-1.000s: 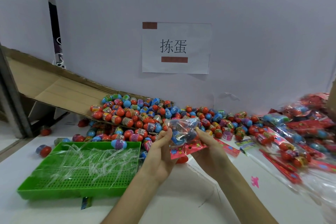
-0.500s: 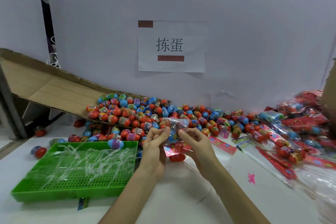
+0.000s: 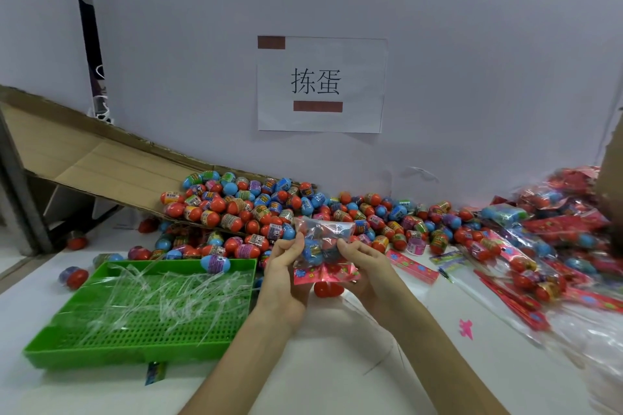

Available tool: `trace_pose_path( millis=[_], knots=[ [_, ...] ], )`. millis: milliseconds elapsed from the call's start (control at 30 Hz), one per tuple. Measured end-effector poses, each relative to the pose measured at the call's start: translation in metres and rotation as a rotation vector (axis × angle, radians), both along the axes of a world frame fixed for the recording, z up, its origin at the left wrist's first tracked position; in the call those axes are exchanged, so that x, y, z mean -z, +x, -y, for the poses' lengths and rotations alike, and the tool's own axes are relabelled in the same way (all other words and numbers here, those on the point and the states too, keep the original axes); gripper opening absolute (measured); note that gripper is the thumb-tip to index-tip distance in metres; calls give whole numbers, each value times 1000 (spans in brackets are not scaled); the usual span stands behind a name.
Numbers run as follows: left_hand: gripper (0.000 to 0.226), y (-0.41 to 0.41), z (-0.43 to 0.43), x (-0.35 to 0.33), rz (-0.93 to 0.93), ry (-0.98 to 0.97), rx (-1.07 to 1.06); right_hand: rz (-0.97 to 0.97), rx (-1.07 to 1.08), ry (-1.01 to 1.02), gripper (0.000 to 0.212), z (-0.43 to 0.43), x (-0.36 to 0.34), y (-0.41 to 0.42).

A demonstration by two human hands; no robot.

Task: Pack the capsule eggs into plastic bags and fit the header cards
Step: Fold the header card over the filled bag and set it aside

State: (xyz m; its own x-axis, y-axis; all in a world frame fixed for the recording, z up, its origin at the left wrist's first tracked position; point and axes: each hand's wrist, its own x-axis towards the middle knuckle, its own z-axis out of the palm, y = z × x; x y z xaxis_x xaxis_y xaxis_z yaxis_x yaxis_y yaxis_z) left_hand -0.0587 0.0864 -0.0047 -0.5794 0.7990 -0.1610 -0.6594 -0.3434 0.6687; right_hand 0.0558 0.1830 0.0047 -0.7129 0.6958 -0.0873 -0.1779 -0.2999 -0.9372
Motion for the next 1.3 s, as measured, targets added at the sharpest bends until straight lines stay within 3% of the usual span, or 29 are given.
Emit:
trace_pose_path(
  millis=[267, 467, 633, 767, 933, 1000, 1067, 1133, 1233, 1300],
  knots=[
    [8, -2, 0, -2, 54, 19, -1, -77, -73, -96, 15, -6, 2, 3],
    [25, -2, -2, -3, 44, 7, 0, -86, -98, -124, 48, -8, 3, 4],
    [33, 0, 0, -5, 71, 11, 25, -122, -143, -170, 33, -8, 2, 8],
    [52, 3, 2, -9, 96, 45, 87, -212, -232, -192, 62, -6, -1, 11],
    [51, 1, 2, -8, 99, 94, 162, -257, -316, -134, 40, -4, -8, 16],
    [37, 0, -2, -2, 8, 46, 123, -238, -244, -136, 41, -7, -7, 14],
    [21, 0, -7, 2, -217, -140, 36, -167, -107, -86, 39, -10, -6, 12],
    [27, 1, -9, 4, -449, -296, -33, -84, 15, -1, 28, -12, -5, 10],
    [48, 4, -6, 1, -593, -258, -75, -17, 155, 83, 17, -15, -3, 9],
    [43, 4, -3, -2, -602, -162, -150, 63, 269, 242, 12, -16, -3, 9]
  ],
)
